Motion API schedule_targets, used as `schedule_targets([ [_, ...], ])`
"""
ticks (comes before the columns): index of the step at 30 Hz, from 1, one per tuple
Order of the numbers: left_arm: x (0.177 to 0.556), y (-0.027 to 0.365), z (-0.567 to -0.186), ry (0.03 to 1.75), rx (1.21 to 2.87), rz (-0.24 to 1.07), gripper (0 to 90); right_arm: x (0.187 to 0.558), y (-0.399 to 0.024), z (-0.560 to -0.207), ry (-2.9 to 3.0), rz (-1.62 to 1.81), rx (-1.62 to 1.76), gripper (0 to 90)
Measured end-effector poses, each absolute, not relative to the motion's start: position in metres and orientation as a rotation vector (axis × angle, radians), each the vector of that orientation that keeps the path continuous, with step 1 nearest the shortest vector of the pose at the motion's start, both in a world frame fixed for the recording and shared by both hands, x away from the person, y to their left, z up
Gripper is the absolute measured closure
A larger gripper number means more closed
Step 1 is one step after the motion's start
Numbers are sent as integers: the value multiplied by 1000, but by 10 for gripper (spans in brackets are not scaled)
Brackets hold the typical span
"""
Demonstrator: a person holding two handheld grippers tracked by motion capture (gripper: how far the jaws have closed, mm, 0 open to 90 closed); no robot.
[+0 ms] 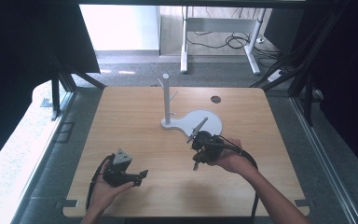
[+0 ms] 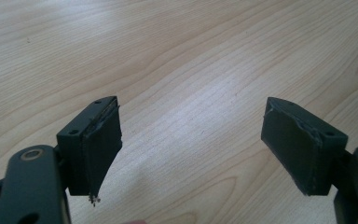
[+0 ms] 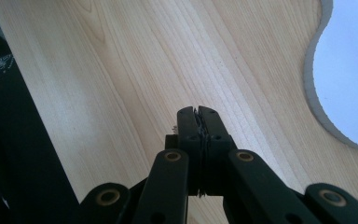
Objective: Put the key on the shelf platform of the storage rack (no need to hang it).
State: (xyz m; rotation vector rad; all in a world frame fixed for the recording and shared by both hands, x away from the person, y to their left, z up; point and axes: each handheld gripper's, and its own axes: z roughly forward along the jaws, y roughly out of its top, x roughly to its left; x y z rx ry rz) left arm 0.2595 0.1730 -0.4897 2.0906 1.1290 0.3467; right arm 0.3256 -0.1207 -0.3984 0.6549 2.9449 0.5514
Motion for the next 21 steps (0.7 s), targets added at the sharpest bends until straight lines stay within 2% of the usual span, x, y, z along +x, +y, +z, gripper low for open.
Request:
schedule_targets([
  [21, 259, 168, -491, 1112, 2116, 336, 204, 325, -113, -396, 2951, 550, 634, 888],
])
